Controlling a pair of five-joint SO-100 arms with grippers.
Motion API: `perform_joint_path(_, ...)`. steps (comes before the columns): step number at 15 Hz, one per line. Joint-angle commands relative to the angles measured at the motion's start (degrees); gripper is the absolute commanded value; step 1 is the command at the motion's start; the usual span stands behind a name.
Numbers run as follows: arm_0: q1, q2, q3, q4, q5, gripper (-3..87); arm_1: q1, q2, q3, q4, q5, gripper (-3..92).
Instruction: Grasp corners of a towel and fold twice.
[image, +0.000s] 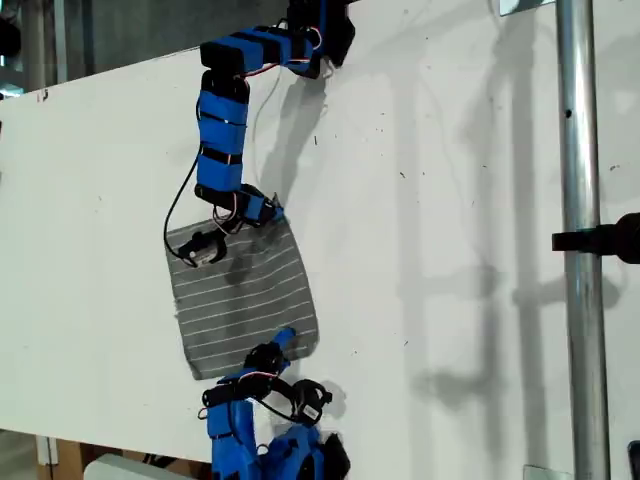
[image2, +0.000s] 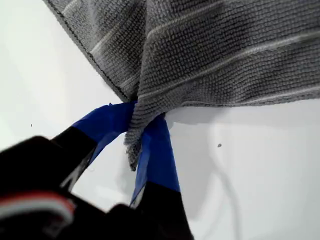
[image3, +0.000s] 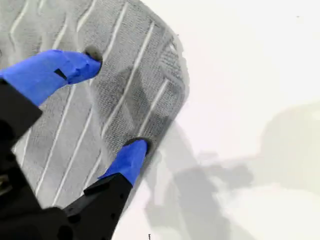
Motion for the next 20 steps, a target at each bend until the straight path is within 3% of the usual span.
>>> perform_joint_path(1,0.6,-9.5,-3.0,-1.3,-3.3,27.7,-0.8,6.4,0.0,-0.5,0.9,-0.2)
perform_joint_path(4,4.7,-25.2,-15.6,6.2,-6.5,20.5,-0.8,7.0,0.4,-0.5,0.9,-0.2)
perform_joint_path(5,6.9,-27.9,-19.0,7.5,-7.4,15.3,-0.6,7.2,0.7,-0.5,1.0,-0.2)
perform_joint_path(6,8.5,-28.5,-20.4,7.6,-7.8,0.2,-0.5,7.5,1.0,-0.6,1.0,-0.2)
perform_joint_path(7,10.5,-26.5,-20.3,7.0,-7.9,-2.8,-0.5,7.6,1.1,-0.7,1.0,-0.2)
perform_joint_path(14,14.6,-6.0,-18.5,14.1,-8.3,-2.8,-1.1,12.9,2.8,0.9,1.9,-0.2)
perform_joint_path(17,19.9,8.1,-16.8,15.9,-10.6,-2.8,-6.2,22.7,7.7,4.4,5.1,-0.2)
perform_joint_path(20,27.2,14.3,-16.3,16.3,-17.5,-2.8,-15.2,27.9,7.7,10.0,10.6,-0.2)
